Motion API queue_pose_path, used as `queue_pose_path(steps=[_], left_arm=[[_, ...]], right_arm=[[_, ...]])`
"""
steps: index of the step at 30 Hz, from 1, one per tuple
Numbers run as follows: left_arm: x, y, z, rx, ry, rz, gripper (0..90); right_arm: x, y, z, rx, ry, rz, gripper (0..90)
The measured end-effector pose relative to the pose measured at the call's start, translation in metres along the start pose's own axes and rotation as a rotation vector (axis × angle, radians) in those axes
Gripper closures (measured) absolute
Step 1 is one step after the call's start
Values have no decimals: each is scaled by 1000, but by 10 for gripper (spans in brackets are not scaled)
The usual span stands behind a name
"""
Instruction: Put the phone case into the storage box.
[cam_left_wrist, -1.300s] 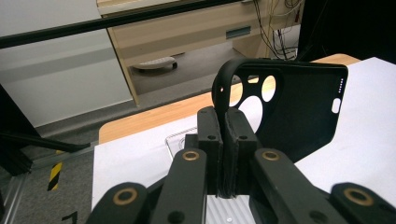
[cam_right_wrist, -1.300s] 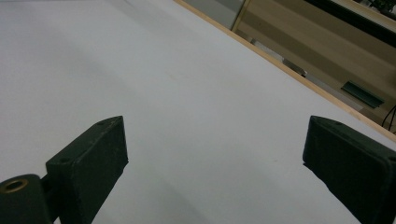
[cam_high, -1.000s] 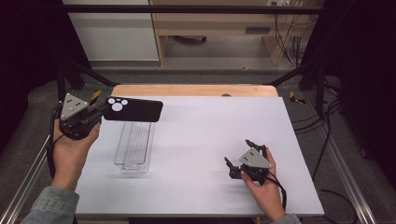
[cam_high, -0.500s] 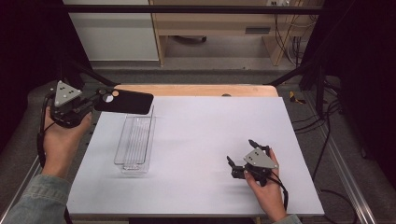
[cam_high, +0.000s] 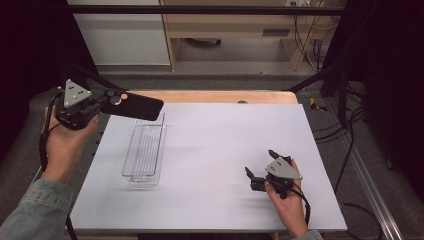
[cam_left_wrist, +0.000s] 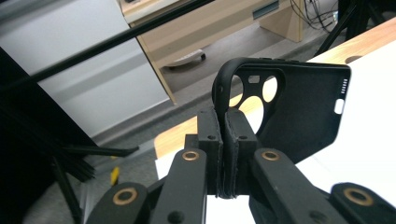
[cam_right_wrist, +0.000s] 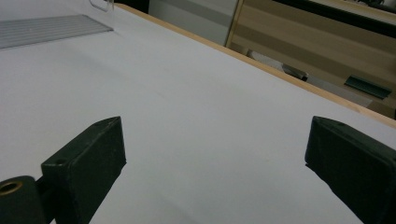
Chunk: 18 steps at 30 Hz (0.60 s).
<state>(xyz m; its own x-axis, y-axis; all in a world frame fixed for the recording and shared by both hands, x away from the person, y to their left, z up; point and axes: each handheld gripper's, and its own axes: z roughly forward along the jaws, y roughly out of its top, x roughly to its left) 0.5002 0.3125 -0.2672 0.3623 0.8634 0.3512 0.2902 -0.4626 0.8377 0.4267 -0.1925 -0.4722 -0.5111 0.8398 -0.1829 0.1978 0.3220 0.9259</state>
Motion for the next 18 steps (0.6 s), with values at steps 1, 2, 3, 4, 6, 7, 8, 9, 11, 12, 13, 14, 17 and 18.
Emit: queue_pose_path(steps=[1,2,3,4,6,7,8,9,11,12,13,14,17,18], left_arm=[[0,1,0,1,1,6,859],[0,2,1,4,0,13,859],[1,3,1,8,1,22,859],[1,3,2,12,0,29,859],[1,2,3,12,-1,35,859],[1,1,4,14,1,40,859],[2,1,6,17,4,45,859],[2,0,7,19,6,49,859],[2,-1,9,24,9,58,859],[1,-1,10,26,10,64,859],[1,-1,11,24,10,67,859],[0,-1,11,27,11,73,859],[-3,0,13,31,12,91,858],[-4,0,13,30,14,100,859]], right_arm=[[0,0,0,0,-1,5,53],[0,0,0,-1,0,7,53],[-1,-1,1,-1,2,5,53],[-1,-1,1,0,3,5,53],[0,-1,1,1,4,6,52],[0,-1,1,-3,8,11,52],[0,-1,1,-4,10,18,51],[0,-1,1,-5,11,20,51],[0,-1,1,-6,11,25,51],[0,-1,1,-5,11,23,50],[0,-1,1,-5,11,24,50],[0,-1,1,-6,10,25,50],[-1,-1,1,-7,10,26,49],[-1,-1,1,-7,10,26,48]])
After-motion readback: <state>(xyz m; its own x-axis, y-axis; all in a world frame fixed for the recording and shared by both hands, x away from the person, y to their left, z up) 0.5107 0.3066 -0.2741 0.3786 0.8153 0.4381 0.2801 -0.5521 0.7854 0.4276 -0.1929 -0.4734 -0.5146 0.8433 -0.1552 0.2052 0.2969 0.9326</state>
